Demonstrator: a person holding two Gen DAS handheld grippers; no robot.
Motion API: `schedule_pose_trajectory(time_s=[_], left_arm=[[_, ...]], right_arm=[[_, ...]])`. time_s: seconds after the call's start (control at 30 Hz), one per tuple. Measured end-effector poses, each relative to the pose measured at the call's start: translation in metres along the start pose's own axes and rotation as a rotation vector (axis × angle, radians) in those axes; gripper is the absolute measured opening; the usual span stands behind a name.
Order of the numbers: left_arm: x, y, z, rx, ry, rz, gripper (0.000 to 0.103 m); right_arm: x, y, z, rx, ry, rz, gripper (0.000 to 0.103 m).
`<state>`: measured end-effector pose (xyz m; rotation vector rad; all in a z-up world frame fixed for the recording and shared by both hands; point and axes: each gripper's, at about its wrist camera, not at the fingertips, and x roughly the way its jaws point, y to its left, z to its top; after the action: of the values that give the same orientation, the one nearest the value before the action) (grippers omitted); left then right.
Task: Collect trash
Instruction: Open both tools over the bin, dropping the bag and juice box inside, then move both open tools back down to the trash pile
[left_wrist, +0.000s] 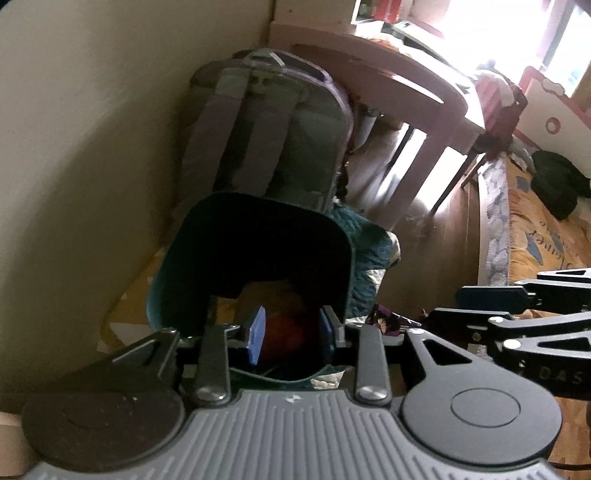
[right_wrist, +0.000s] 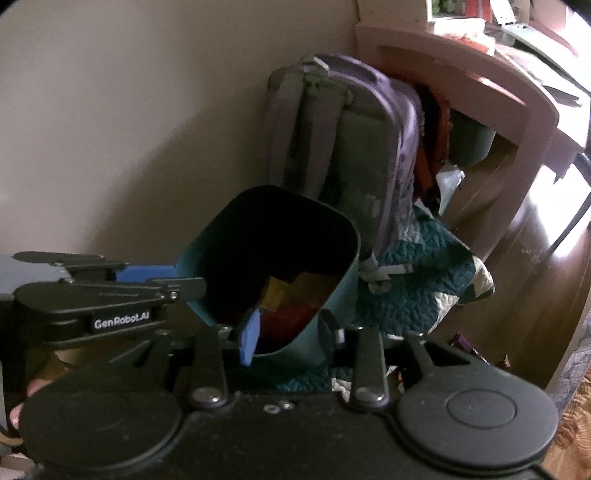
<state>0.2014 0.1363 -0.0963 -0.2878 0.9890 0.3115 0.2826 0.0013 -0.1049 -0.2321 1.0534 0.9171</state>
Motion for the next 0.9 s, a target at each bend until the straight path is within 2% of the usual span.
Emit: schedule_pose_trajectory(time_s=[0.03,0.07,0.1,0.17,0.37,0.43,0.5,0.57,0.9], left_arm=[[-0.001,-0.005,0.002,0.008,-0.003,-0.002,0.032],[-0.001,-0.011,0.004,0.014,-0.004,-0.007,0.037],[-0.001,-0.016,0.006,0.018,-0.006,-0.014,0.050],[-0.004,-0.028,0.009,0.023,-0.031,-0.032,0.067],[0.001,-0.072,0.020,0.062,-0.051,-0.038,0.068],[0.003,-0.091,0.023,0.066,-0.059,-0.045,0.072],[0.006,-0.108,0.026,0.069,-0.069,-0.064,0.081],[0.011,-0.127,0.029,0.078,-0.073,-0.083,0.081],[0.078,-0.218,0.027,0.133,-0.032,-0.156,0.086]], right_arm=[[-0.004,-0.004,-0.002,0.003,-0.010,0.000,0.040],[-0.009,-0.008,-0.003,0.003,-0.021,-0.001,0.044],[-0.015,-0.013,-0.005,0.003,-0.032,-0.005,0.049],[-0.028,-0.025,-0.009,0.005,-0.059,-0.014,0.052],[-0.067,-0.078,-0.027,0.044,-0.117,-0.048,0.065],[-0.079,-0.099,-0.034,0.061,-0.131,-0.061,0.068],[-0.089,-0.122,-0.042,0.079,-0.145,-0.078,0.075],[-0.096,-0.144,-0.051,0.092,-0.157,-0.090,0.077],[-0.104,-0.256,-0.092,0.132,-0.153,-0.123,0.096]])
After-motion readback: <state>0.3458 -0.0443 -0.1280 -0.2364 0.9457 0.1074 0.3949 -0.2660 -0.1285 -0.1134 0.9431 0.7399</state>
